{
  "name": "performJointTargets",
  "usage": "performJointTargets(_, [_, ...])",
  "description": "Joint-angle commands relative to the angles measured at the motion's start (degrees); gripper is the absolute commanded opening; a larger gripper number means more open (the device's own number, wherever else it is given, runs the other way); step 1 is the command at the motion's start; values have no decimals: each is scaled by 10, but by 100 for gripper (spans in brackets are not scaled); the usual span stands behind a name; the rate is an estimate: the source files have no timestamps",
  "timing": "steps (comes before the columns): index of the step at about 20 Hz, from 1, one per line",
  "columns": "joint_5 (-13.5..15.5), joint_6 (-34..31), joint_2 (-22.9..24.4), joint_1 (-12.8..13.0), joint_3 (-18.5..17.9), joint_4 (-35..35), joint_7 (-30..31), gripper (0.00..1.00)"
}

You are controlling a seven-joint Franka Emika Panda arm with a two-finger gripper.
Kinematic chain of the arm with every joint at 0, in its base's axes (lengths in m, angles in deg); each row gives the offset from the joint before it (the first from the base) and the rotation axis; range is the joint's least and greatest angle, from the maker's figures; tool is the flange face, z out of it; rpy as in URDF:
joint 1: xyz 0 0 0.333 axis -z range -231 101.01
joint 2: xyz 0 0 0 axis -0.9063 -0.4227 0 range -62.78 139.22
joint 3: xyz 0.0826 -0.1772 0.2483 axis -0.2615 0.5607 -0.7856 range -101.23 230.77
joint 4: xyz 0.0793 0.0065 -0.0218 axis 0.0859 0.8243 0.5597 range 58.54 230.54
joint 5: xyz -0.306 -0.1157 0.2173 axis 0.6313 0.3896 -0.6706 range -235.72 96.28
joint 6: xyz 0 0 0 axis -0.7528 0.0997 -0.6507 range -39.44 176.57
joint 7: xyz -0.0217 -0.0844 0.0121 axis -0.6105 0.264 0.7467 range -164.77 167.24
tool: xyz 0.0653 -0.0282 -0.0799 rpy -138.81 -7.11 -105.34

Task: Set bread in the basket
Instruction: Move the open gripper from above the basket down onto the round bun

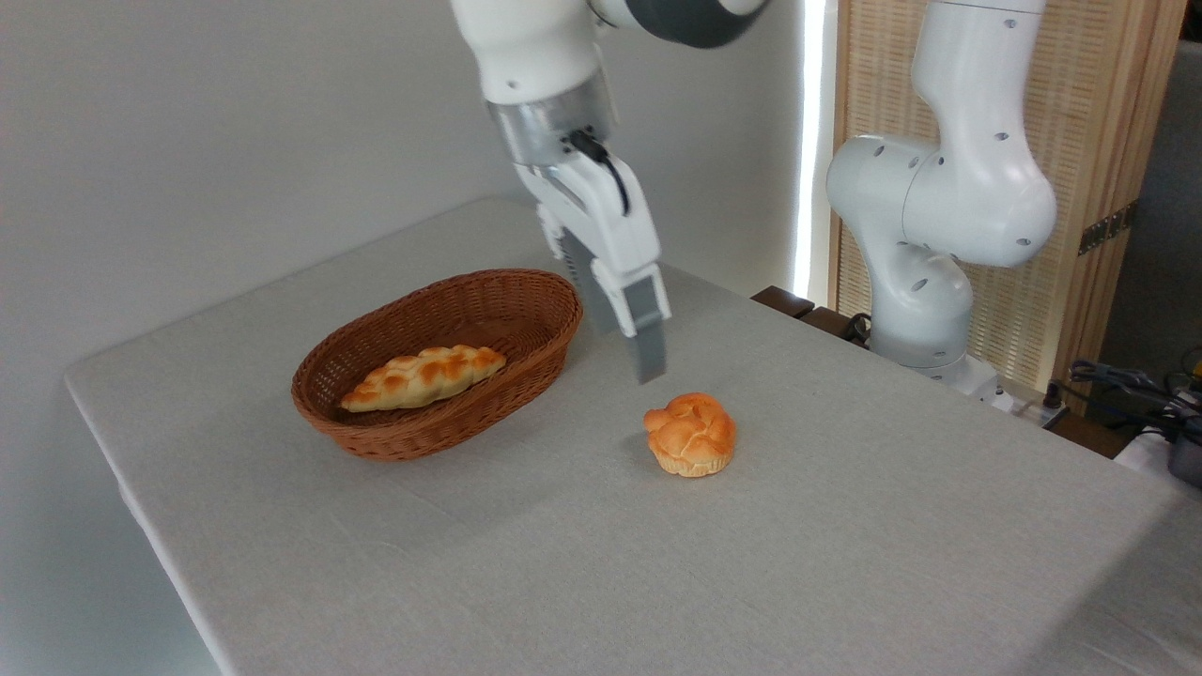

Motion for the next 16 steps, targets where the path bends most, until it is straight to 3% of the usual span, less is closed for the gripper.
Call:
performJointTargets(1, [-4, 31, 54, 16, -7, 94, -18, 100])
performJointTargets(6, [-4, 76, 53, 27, -13, 146, -18, 100])
performJointTargets(10, [-67, 107, 50, 31, -13, 171, -18, 100])
performJointTargets(16, [-67, 144, 41, 39, -23, 210, -17, 100])
